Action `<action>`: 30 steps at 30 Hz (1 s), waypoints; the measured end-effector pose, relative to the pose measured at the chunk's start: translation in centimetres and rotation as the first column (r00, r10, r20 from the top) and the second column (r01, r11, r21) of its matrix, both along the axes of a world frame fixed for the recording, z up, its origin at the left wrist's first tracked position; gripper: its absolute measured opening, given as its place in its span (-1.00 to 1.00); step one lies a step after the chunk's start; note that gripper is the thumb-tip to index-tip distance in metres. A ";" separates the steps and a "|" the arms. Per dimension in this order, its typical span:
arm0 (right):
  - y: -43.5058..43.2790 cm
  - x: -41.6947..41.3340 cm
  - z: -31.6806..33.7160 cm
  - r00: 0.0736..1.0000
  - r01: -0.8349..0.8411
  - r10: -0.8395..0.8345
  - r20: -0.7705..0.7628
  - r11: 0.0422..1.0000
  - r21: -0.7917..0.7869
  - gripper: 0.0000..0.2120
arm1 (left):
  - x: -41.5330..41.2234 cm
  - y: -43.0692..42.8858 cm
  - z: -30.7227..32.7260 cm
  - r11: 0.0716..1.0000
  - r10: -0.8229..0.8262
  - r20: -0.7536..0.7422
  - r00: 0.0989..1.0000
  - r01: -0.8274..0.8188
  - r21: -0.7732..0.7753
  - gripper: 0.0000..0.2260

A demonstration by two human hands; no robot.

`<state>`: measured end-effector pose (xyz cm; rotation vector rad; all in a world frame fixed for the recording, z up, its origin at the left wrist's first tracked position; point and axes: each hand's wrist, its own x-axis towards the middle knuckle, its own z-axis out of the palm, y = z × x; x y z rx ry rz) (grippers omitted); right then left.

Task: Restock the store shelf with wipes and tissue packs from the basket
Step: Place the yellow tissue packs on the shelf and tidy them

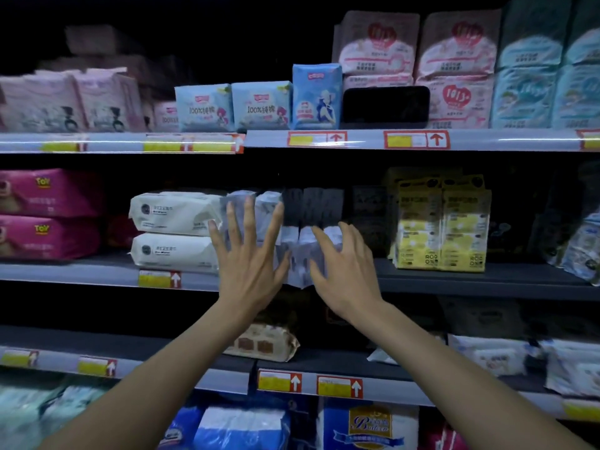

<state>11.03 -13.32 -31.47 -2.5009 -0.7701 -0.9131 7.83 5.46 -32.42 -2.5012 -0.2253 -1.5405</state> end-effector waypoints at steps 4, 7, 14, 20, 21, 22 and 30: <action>1.6 1.3 -1.3 0.997 0.046 -0.046 0.056 0.999 -0.005 -0.41 | 1.6 1.0 -0.6 1.000 -0.020 0.011 1.000 0.020 -0.007 -0.28; 2.3 2.3 -1.8 0.993 0.071 -0.074 0.091 0.997 0.034 -0.43 | 3.0 1.8 -1.0 1.000 -0.027 0.001 1.000 0.027 0.006 -0.27; 3.5 5.0 -2.9 0.979 0.086 -0.093 0.182 0.995 0.046 -0.47 | 5.5 2.9 -1.4 0.995 -0.088 0.079 0.993 0.084 0.047 -0.30; 4.2 6.0 -3.2 0.965 0.106 -0.120 0.234 0.992 0.070 -0.48 | 6.6 3.5 -1.4 0.993 -0.104 0.119 0.987 0.095 0.073 -0.30; 4.1 5.9 -3.2 0.965 0.106 -0.119 0.235 0.992 0.067 -0.48 | 6.4 3.4 -1.4 0.993 -0.106 0.114 0.988 0.099 0.068 -0.31; 4.0 5.8 -3.2 0.965 0.105 -0.116 0.233 0.993 0.061 -0.48 | 6.2 3.3 -1.4 0.993 -0.108 0.103 0.989 0.102 0.063 -0.31; 4.2 3.0 -2.3 0.953 0.228 -0.218 0.212 0.973 -0.021 -0.49 | 3.1 3.3 -1.0 0.990 -0.121 -0.051 0.991 0.124 0.062 -0.29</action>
